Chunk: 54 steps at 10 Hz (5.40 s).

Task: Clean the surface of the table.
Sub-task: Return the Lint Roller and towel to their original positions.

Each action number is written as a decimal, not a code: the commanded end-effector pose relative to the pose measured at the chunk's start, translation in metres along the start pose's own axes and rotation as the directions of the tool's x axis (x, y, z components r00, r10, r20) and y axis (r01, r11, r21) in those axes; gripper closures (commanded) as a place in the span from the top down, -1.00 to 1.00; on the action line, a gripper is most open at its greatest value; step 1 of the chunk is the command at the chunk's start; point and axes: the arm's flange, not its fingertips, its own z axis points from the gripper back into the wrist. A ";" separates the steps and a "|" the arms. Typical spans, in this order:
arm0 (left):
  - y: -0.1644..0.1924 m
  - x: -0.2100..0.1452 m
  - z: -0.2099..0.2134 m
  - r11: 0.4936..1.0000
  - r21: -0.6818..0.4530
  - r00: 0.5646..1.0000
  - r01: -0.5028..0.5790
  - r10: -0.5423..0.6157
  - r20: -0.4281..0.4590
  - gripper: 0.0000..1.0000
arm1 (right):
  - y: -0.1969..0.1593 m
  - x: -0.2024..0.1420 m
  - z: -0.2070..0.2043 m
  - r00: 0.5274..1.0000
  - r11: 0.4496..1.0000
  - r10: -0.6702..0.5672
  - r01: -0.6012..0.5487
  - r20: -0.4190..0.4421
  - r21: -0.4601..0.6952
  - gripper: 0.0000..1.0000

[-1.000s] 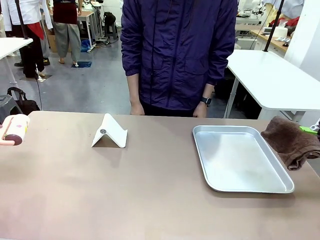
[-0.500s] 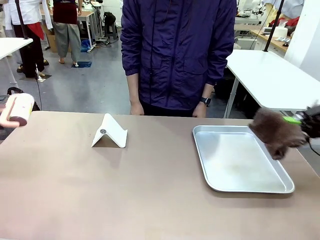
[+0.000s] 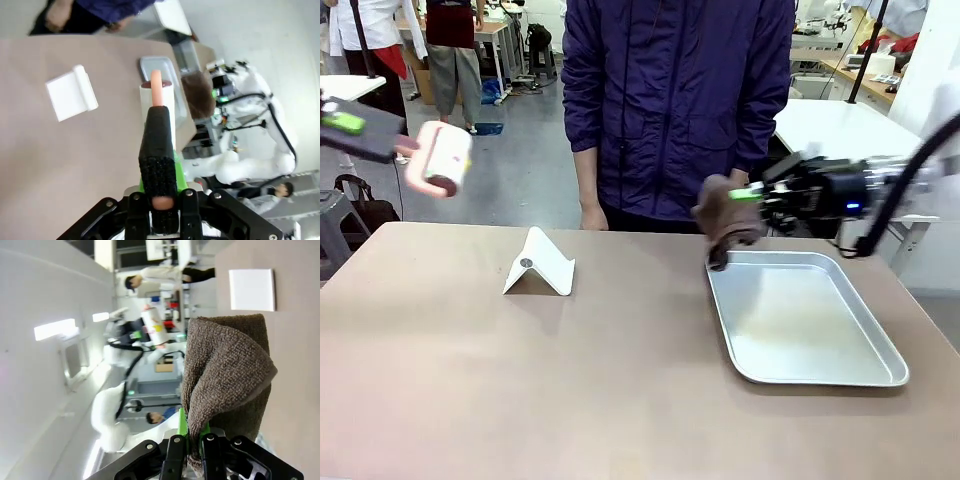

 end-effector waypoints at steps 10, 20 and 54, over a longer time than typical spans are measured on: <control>-0.076 0.000 -0.186 0.962 0.272 0.975 -0.022 0.080 -0.205 -0.56 | -0.055 -0.014 -0.071 0.998 0.985 -0.066 0.065 -0.001 -0.163 -0.81; -0.051 0.092 -0.245 0.914 0.383 0.937 -0.135 0.243 -0.249 -0.56 | -0.091 0.020 -0.101 0.996 0.980 -0.043 0.057 0.078 -0.192 -0.81; 0.061 0.068 -0.280 0.828 0.517 0.931 -0.217 0.335 -0.145 -0.43 | -0.121 0.060 -0.104 0.990 0.949 -0.127 0.141 0.069 -0.282 -0.81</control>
